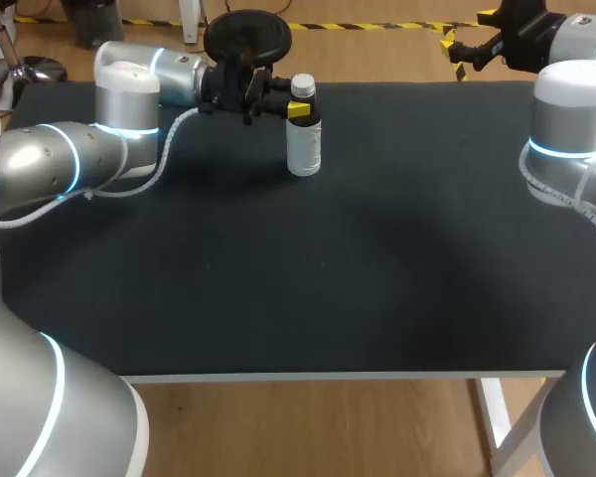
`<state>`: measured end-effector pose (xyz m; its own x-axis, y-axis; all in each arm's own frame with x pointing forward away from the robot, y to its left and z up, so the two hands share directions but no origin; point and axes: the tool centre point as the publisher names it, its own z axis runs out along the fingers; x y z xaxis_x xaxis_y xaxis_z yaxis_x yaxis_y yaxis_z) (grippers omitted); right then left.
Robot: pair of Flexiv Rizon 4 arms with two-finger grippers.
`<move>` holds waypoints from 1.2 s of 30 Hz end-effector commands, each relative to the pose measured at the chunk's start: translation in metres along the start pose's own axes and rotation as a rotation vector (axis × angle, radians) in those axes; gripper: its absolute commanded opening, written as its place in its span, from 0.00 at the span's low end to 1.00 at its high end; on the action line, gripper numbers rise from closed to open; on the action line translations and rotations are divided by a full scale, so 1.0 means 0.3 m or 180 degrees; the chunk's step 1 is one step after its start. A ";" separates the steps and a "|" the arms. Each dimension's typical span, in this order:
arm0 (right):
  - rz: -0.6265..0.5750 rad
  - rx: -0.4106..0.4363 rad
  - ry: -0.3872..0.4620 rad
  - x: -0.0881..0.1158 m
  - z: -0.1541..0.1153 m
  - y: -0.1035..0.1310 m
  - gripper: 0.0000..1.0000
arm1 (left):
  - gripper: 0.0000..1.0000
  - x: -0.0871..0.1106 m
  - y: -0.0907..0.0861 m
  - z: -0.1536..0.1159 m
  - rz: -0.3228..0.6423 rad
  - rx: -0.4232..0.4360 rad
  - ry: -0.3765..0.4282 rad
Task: Unscrew the bottle cap
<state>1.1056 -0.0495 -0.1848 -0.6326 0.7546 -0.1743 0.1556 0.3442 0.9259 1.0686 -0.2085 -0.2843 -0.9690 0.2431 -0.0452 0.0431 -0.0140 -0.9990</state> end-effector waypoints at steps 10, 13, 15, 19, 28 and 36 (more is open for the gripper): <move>-0.0026 0.0005 0.0067 0.005 0.008 0.002 1.00 | 0.00 -0.010 0.003 -0.001 -0.0004 0.0004 0.0020; -0.0011 -0.0019 0.0256 0.020 0.027 0.007 1.00 | 0.00 -0.010 0.003 -0.001 -0.0004 0.0004 0.0020; 0.0051 -0.0142 0.0487 0.034 0.034 0.012 1.00 | 0.00 -0.010 0.003 -0.001 -0.0004 0.0004 0.0020; 0.0105 -0.0337 0.1006 0.085 0.047 0.014 1.00 | 0.00 -0.010 0.003 -0.001 -0.0004 0.0004 0.0020; 0.0010 -0.0679 0.1789 0.177 0.058 0.009 1.00 | 0.00 -0.010 0.003 -0.001 -0.0004 0.0004 0.0020; -0.0230 -0.0549 0.2028 0.213 0.054 0.001 1.00 | 0.00 -0.010 0.003 -0.001 -0.0004 0.0004 0.0020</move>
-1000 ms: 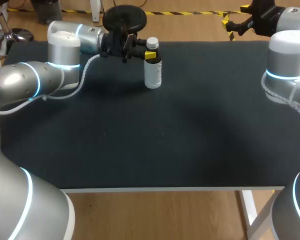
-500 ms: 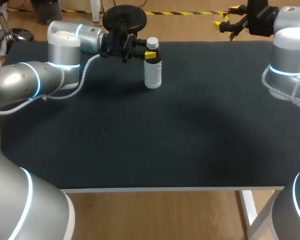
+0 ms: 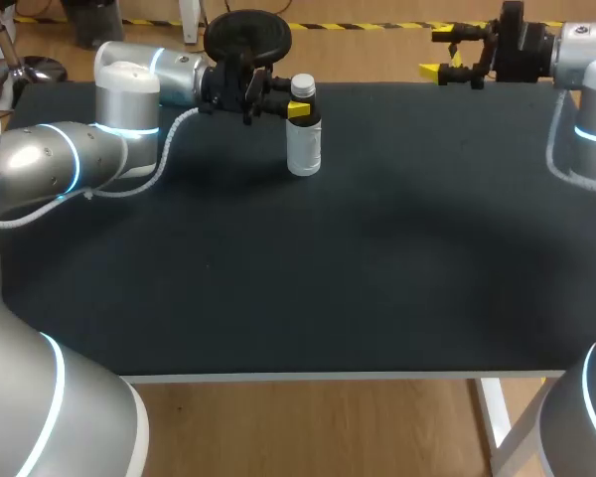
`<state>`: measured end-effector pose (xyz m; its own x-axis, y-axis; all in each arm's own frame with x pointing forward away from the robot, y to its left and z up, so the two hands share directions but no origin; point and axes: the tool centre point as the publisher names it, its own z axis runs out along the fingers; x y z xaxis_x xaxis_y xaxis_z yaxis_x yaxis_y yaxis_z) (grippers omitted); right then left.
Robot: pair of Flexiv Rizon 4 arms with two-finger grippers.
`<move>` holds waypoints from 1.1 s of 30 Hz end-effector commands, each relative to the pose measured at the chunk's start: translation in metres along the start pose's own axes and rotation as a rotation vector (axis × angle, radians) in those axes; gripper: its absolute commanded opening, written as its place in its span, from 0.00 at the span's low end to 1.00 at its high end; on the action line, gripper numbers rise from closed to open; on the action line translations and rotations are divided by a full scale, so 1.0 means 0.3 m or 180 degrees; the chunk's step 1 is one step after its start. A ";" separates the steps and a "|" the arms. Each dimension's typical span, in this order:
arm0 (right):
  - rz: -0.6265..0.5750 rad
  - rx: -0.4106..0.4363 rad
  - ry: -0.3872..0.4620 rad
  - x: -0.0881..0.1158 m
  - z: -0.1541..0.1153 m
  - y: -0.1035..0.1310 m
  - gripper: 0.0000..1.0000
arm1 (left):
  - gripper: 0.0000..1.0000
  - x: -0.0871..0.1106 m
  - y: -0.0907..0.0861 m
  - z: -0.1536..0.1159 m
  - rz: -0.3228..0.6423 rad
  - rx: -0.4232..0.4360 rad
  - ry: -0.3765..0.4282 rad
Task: Unscrew the bottle cap
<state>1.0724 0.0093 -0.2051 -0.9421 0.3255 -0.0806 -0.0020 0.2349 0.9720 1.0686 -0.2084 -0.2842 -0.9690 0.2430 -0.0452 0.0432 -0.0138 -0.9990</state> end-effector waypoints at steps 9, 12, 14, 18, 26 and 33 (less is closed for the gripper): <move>0.0012 0.0046 0.0307 -0.019 -0.001 0.012 1.00 | 0.00 -0.010 0.003 -0.001 -0.0004 0.0005 0.0020; 0.0012 0.0046 0.0307 -0.019 -0.001 0.012 1.00 | 0.00 -0.010 0.003 -0.001 -0.0004 0.0005 0.0020; 0.0012 0.0046 0.0307 -0.019 -0.001 0.012 1.00 | 0.00 -0.010 0.003 -0.001 -0.0004 0.0005 0.0020; 0.0012 0.0046 0.0307 -0.019 -0.001 0.012 1.00 | 0.00 -0.010 0.003 -0.001 -0.0004 0.0005 0.0020; -0.0035 -0.0003 0.0287 0.002 0.053 -0.006 1.00 | 0.00 -0.010 0.003 -0.001 -0.0004 0.0005 0.0020; -0.0011 -0.0212 0.0359 0.042 0.149 -0.033 1.00 | 0.00 -0.010 0.003 -0.001 -0.0004 0.0005 0.0020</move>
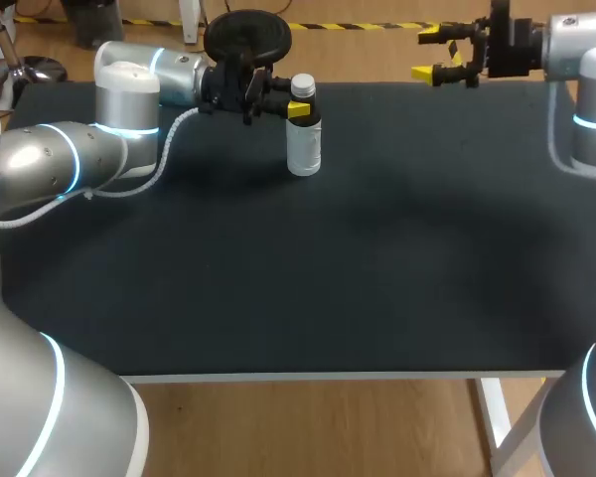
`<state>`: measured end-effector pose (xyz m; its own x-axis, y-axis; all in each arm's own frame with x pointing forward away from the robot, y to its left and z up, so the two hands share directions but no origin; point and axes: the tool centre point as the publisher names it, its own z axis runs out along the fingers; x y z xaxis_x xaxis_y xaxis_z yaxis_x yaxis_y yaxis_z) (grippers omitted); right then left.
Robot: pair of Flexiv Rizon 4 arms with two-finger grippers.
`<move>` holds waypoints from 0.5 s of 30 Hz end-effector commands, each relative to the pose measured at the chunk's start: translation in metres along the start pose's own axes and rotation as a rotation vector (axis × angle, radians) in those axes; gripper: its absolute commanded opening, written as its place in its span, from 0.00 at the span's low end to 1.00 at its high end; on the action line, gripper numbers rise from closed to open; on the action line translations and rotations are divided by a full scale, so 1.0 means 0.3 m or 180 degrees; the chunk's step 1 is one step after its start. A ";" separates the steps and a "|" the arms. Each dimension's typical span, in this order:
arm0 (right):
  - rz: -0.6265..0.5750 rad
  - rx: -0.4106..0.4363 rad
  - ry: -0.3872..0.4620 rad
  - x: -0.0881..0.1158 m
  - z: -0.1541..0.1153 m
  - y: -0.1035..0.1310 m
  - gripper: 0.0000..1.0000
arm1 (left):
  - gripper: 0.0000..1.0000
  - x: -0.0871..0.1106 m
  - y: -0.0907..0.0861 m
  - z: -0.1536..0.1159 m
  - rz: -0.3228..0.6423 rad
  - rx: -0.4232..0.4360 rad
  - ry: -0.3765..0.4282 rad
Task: Unscrew the bottle cap
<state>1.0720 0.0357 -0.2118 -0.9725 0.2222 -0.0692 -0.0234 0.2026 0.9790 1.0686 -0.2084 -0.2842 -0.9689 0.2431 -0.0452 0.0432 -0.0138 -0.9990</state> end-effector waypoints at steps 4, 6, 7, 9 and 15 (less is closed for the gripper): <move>0.0057 -0.0120 0.0029 0.020 0.125 -0.046 1.00 | 0.00 -0.010 0.003 -0.001 -0.0004 0.0005 0.0019; 0.0108 -0.0155 0.0030 0.036 0.167 -0.049 1.00 | 0.00 -0.010 0.003 -0.001 -0.0004 0.0005 0.0019; 0.0137 -0.0169 0.0009 0.044 0.188 -0.051 1.00 | 0.00 -0.010 0.003 -0.001 -0.0004 0.0005 0.0019; 0.0105 -0.0141 -0.0034 0.058 0.212 -0.050 1.00 | 0.00 -0.010 0.003 -0.001 -0.0004 0.0005 0.0019; 0.0073 -0.0211 -0.0172 0.092 0.273 -0.047 1.00 | 0.00 -0.010 0.003 -0.001 -0.0004 0.0005 0.0019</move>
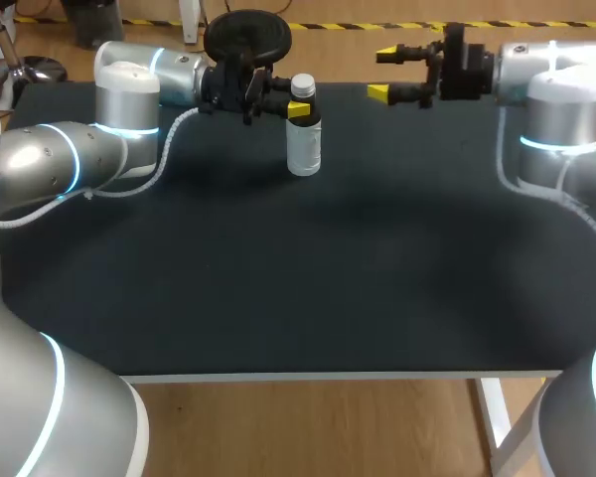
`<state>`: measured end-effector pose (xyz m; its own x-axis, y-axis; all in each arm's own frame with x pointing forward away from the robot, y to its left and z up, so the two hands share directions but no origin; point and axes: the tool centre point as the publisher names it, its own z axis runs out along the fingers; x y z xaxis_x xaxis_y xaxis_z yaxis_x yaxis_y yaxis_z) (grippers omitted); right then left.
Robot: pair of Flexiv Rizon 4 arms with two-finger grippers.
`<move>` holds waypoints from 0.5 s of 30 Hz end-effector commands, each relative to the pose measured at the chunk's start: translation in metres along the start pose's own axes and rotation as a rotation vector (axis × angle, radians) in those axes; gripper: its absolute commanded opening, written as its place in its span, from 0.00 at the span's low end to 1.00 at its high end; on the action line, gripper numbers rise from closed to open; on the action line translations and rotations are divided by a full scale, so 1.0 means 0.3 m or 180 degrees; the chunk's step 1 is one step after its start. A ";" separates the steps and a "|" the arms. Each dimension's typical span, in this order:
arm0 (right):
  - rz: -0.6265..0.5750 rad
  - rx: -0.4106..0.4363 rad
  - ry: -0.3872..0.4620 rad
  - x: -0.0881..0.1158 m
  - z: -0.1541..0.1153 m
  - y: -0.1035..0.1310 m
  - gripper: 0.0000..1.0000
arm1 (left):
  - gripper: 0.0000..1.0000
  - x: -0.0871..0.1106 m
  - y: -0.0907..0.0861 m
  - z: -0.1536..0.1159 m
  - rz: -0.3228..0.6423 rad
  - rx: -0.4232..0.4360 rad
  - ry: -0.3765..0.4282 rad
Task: Unscrew the bottle cap
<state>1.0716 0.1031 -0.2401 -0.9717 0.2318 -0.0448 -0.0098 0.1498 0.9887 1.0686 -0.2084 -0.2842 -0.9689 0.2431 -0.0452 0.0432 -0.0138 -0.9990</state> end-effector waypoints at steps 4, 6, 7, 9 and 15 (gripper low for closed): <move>-0.0045 -0.0069 -0.0177 0.045 0.078 -0.002 1.00 | 0.00 -0.010 0.003 -0.001 -0.0004 0.0005 0.0019; -0.0043 -0.0103 -0.0159 0.047 0.097 -0.003 1.00 | 0.00 -0.010 0.003 -0.001 -0.0004 0.0005 0.0019; -0.0035 -0.0111 -0.0159 0.048 0.109 -0.003 1.00 | 0.00 -0.010 0.003 -0.001 -0.0004 0.0005 0.0019; -0.0025 -0.0147 -0.0134 0.052 0.129 -0.002 1.00 | 0.00 -0.010 0.003 -0.001 -0.0004 0.0005 0.0019; 0.0077 -0.0141 -0.0087 0.058 0.172 -0.008 1.00 | 0.00 -0.010 0.003 -0.001 -0.0004 0.0005 0.0019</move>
<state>1.0606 0.1501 -0.2476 -0.9639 0.2649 -0.0274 -0.0008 0.1001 0.9950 1.0686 -0.2084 -0.2842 -0.9689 0.2431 -0.0452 0.0432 -0.0138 -0.9990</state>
